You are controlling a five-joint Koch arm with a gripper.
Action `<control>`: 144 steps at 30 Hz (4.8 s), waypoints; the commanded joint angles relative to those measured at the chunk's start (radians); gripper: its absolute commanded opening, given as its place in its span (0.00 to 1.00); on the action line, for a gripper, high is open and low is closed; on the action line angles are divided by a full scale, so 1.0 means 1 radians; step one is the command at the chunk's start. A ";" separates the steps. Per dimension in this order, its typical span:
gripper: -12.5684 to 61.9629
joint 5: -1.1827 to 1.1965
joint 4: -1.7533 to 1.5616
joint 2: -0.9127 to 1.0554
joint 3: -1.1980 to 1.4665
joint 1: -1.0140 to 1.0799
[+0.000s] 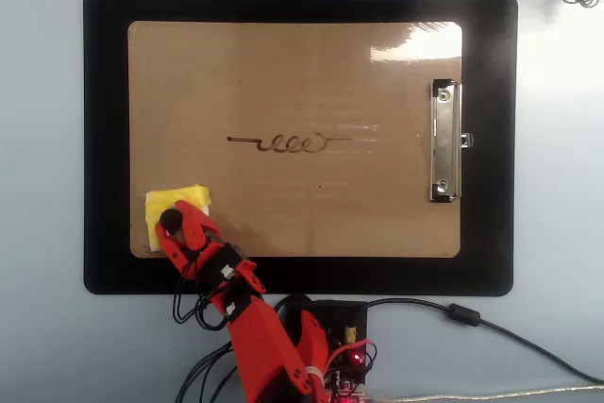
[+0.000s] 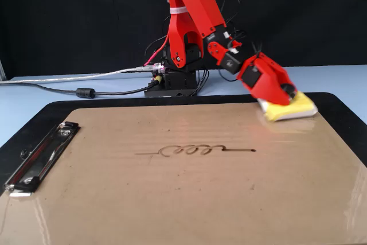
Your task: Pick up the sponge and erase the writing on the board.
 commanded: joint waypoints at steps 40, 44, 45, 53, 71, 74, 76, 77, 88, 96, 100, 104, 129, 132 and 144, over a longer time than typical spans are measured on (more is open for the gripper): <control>0.06 0.471 0.156 -0.207 -0.275 1.181; 0.06 0.445 0.153 -0.189 -0.222 1.140; 0.06 0.436 0.153 -0.187 -0.221 1.086; 0.06 0.225 0.178 -0.153 -0.206 0.831; 0.06 0.311 0.405 0.086 -0.132 0.900; 0.06 0.132 0.383 -0.060 -0.230 0.719; 0.06 0.091 0.370 -0.170 -0.322 0.687; 0.06 0.095 0.362 -0.224 -0.376 0.703; 0.06 0.278 0.354 0.048 -0.150 0.968; 0.06 0.278 0.288 -0.291 -0.419 1.008; 0.06 0.278 0.250 -0.390 -0.514 1.025; 0.06 0.275 0.253 -0.109 -0.236 1.039; 0.06 0.273 0.247 -0.304 -0.411 1.109; 0.06 0.273 0.247 -0.341 -0.457 1.140; 0.06 0.273 0.209 -0.373 -0.462 1.190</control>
